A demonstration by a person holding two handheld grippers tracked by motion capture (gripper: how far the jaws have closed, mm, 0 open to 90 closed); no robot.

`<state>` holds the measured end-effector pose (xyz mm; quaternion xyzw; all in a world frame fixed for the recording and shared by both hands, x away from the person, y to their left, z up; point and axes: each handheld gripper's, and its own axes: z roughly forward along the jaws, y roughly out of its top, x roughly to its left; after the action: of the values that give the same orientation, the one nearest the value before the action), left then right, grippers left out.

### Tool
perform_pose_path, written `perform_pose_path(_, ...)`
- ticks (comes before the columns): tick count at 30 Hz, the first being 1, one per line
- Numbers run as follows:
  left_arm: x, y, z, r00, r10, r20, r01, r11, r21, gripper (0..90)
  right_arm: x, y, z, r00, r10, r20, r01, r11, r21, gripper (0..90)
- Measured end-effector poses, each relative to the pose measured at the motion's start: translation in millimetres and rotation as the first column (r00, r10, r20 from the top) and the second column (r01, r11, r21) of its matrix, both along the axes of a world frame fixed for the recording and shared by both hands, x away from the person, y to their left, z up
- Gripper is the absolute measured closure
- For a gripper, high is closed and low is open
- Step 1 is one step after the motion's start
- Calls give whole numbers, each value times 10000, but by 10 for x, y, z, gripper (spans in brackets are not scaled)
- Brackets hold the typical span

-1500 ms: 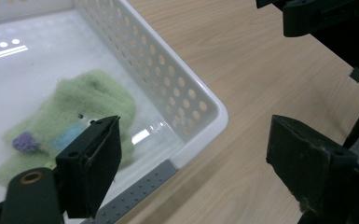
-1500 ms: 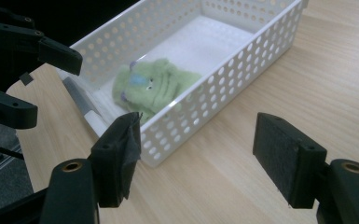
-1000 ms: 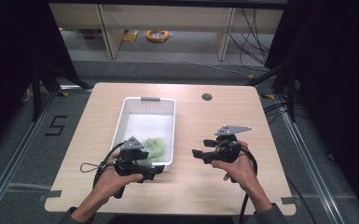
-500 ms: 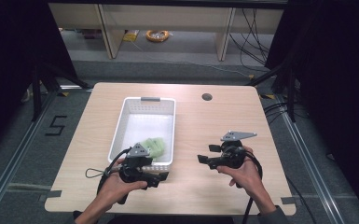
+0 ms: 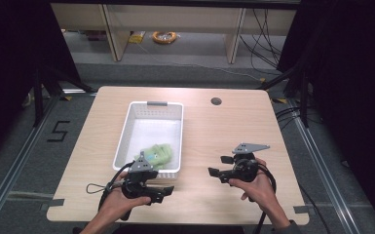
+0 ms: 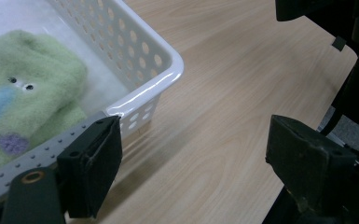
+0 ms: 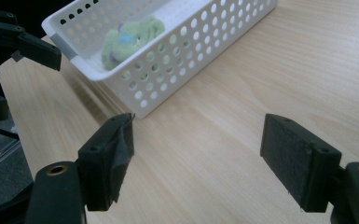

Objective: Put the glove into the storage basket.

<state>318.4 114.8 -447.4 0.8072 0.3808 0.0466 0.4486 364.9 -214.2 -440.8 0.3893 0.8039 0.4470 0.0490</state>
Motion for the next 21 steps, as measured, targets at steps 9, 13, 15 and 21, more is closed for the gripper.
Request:
perform_pose_path(9, -76, -18, -77, 9997, -255, 1, 255, 9991, 345, 180, -72, -42, -57, 9999, 121, -104, -120, 9999, 27, 262)
perform_pose_path(13, -119, -35, -108, 9997, -241, -8, 241, 9996, 143, 182, -125, -45, -79, 9996, 148, -242, -147, 9999, 50, 259)
perform_pose_path(15, -149, -41, -115, 9998, -221, 26, 221, 9996, 162, 182, -143, -67, -94, 9998, 201, -79, -201, 9998, -40, 257)
perform_pose_path(21, -209, -69, -186, 9986, -516, 81, 513, 9982, 318, 181, -221, -93, -145, 9998, 181, -99, -180, 9997, 148, 239)
